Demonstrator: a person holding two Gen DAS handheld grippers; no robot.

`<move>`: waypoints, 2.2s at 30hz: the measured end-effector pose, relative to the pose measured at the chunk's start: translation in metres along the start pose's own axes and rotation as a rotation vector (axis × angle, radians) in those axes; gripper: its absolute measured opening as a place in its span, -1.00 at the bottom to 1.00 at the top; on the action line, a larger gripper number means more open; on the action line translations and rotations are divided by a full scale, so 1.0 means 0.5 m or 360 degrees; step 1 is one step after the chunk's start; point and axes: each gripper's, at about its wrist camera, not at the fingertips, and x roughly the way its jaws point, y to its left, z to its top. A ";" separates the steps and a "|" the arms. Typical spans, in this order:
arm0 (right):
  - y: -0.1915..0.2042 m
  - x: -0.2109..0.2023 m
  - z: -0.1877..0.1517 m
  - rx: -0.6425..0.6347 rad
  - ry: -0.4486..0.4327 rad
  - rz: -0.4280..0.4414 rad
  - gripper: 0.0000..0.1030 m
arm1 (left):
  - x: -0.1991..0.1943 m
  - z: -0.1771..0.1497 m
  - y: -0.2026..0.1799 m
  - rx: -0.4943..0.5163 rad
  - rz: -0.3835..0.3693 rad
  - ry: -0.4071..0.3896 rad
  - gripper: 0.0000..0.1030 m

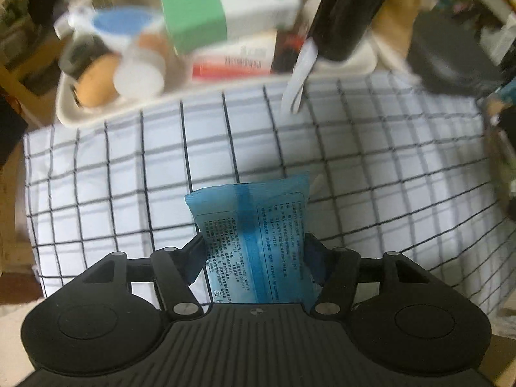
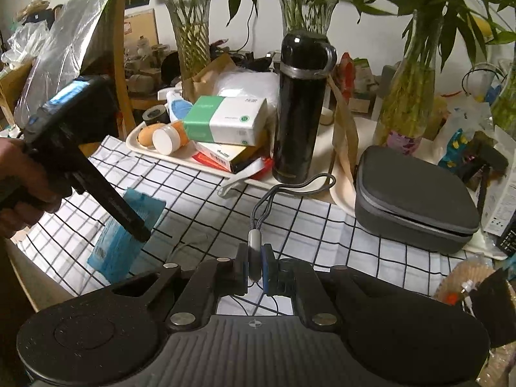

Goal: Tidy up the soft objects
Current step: 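Lift and carry the blue packet and grey cable over the box with both tools, then open both tools to drop the packet and cable into the box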

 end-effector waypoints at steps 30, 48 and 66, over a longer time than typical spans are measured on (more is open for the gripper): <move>0.151 -0.238 -0.099 -0.0013 -0.0334 0.0127 -0.80 | -0.321 -0.211 -0.052 0.0184 -0.0153 -0.0877 0.18; 0.228 -0.327 -0.199 -0.0094 -0.0388 0.0293 -0.80 | -0.337 -0.373 -0.072 0.0346 -0.0191 -0.0800 0.18; 0.263 -0.317 -0.232 -0.0189 -0.0290 0.0305 -0.80 | -0.282 -0.413 -0.038 0.0201 -0.0256 -0.0702 0.44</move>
